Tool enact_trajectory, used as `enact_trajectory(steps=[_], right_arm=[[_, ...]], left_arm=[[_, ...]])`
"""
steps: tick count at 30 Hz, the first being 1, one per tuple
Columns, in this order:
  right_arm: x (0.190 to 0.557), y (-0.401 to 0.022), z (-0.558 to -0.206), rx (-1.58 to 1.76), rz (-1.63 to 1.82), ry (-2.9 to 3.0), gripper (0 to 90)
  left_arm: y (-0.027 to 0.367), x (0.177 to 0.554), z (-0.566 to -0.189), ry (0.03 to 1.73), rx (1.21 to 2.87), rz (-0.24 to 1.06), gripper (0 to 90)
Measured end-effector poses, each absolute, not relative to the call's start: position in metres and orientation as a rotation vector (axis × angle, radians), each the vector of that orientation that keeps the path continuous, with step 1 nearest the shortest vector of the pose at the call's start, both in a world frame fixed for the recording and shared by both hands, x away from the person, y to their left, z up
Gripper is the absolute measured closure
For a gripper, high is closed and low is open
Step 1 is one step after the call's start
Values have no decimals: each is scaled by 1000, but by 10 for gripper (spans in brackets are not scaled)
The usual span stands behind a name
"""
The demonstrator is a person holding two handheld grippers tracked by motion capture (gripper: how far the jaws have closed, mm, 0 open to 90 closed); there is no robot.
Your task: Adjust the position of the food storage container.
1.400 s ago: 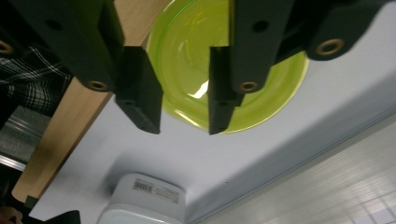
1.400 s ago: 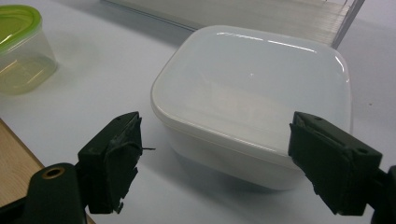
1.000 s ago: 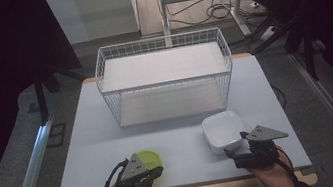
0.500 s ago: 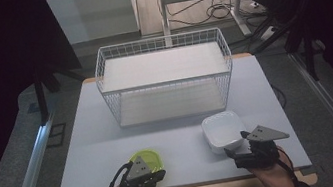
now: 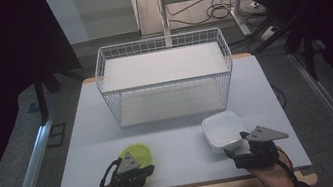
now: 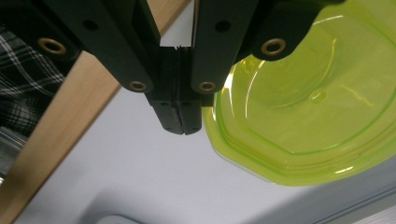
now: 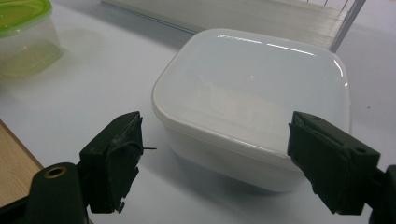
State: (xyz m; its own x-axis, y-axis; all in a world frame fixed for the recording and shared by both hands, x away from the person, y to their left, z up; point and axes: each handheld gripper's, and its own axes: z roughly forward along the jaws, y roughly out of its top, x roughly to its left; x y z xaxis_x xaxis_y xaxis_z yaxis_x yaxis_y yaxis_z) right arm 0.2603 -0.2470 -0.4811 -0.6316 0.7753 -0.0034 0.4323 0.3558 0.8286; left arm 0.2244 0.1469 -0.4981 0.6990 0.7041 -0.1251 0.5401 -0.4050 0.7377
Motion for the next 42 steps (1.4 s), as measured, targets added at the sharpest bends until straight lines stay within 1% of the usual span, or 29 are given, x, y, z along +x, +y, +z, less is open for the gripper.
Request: enact_trajectory(steps=[12, 28, 31, 33, 38, 39, 40, 41, 42], right_arm=[[261, -247, -482, 1059, 1177, 2227, 188], [261, -247, -482, 1059, 1180, 2229, 192], [261, -248, -481, 1071, 1182, 2227, 223], [261, -249, -480, 1084, 1195, 2231, 275], [263, -252, -477, 1087, 1195, 2240, 367], [263, -252, -476, 1080, 1187, 2236, 400], [264, -254, -474, 1078, 1177, 2230, 457], [264, -254, -474, 1078, 1177, 2230, 457], [265, -256, -472, 1082, 1172, 2224, 496]], left_arm=[[181, 239, -503, 1085, 2046, 331, 899], [213, 254, -506, 1195, 1989, 422, 898], [216, 254, -506, 1199, 1980, 425, 898], [215, 253, -505, 1187, 1978, 427, 898], [204, 248, -503, 1129, 1979, 431, 893], [202, 247, -503, 1121, 1979, 429, 887], [195, 245, -503, 1094, 1984, 422, 877], [195, 245, -503, 1094, 1984, 422, 870], [191, 244, -503, 1077, 1991, 420, 870]])
